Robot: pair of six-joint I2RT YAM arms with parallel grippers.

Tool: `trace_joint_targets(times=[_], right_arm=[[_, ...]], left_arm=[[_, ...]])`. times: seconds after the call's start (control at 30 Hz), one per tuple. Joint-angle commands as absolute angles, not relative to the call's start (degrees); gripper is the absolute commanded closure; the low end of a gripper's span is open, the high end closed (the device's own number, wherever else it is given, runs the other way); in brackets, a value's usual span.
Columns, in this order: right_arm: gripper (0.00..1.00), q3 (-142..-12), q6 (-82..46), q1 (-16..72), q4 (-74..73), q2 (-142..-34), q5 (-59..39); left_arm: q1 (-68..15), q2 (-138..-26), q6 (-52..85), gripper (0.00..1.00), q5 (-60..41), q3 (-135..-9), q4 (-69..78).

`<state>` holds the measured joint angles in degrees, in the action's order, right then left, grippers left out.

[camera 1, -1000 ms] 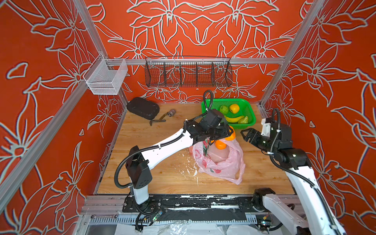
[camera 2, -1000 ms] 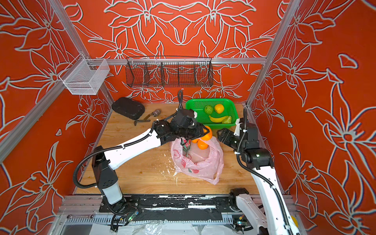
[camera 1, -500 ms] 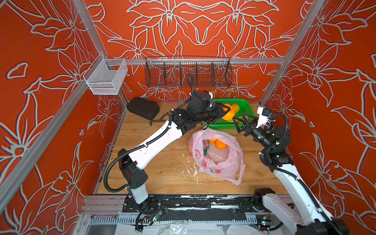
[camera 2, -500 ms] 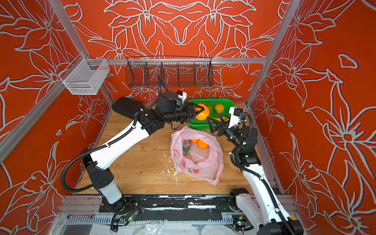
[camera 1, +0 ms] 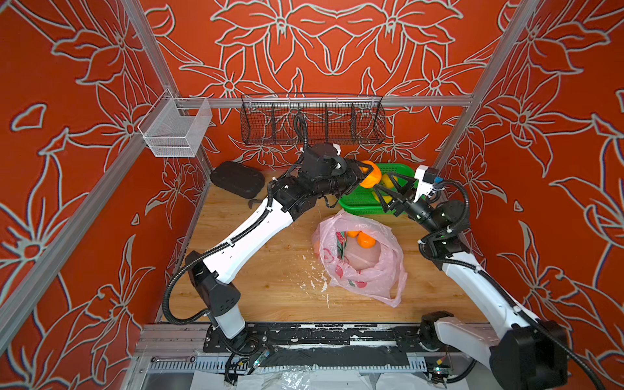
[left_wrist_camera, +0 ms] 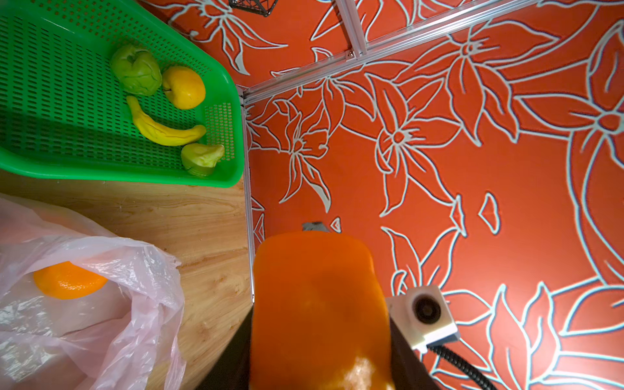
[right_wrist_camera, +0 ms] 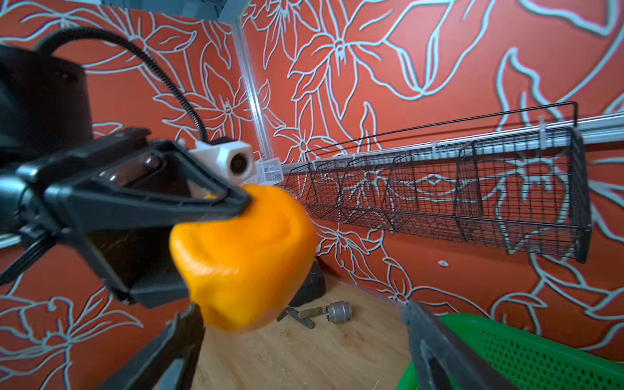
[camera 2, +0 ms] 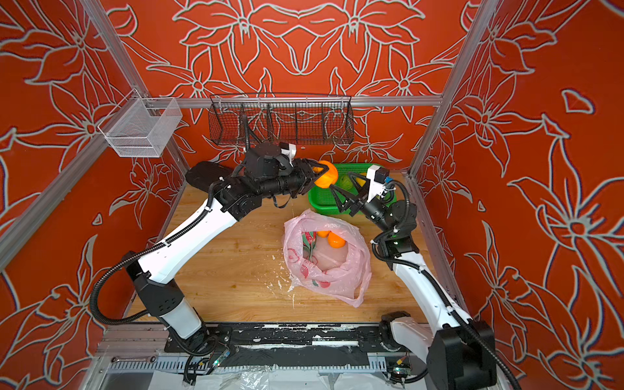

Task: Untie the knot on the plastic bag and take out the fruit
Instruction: 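Close the right gripper on the orange, then open the left gripper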

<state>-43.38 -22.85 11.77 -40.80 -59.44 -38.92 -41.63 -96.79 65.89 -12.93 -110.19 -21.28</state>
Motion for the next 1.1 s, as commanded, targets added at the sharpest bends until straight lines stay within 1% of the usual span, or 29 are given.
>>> trace_joint_targets(times=[0.0,0.13,0.27,0.47,0.67,0.83,1.0,1.07], right_arm=[[0.04,-42.82,-17.73,13.51,-37.30,-54.43,-42.93],[0.04,-43.32,-19.45,14.45,-38.07,-53.99,-44.11],[0.03,-43.57,-20.58,15.27,-42.62,-56.63,-37.61],[0.03,-47.21,-19.91,15.40,-44.88,-62.13,-32.44],[0.03,-52.59,-24.48,16.19,-55.42,-69.52,-35.12],[0.06,-55.98,-26.22,17.21,-59.47,-73.35,-37.60],[0.05,-55.12,-30.48,17.49,-65.82,-73.78,-39.36],[0.04,-53.69,-29.38,17.49,-64.57,-71.58,-39.17]], left_arm=[[-41.85,-95.38,66.26,0.55,-13.60,-109.34,-19.13],[-41.75,-96.01,65.73,0.55,-15.26,-110.44,-19.56],[-41.88,-97.02,67.81,0.55,-19.19,-110.48,-17.46],[-42.19,-96.15,68.50,0.55,-18.96,-110.38,-16.89],[-42.19,-95.17,70.05,0.55,-18.49,-109.54,-16.93],[-42.20,-95.02,70.92,0.55,-18.54,-109.34,-16.28],[-42.19,-94.44,70.16,0.55,-17.33,-108.99,-16.54],[-41.97,-94.06,69.52,0.55,-16.35,-108.69,-17.36]])
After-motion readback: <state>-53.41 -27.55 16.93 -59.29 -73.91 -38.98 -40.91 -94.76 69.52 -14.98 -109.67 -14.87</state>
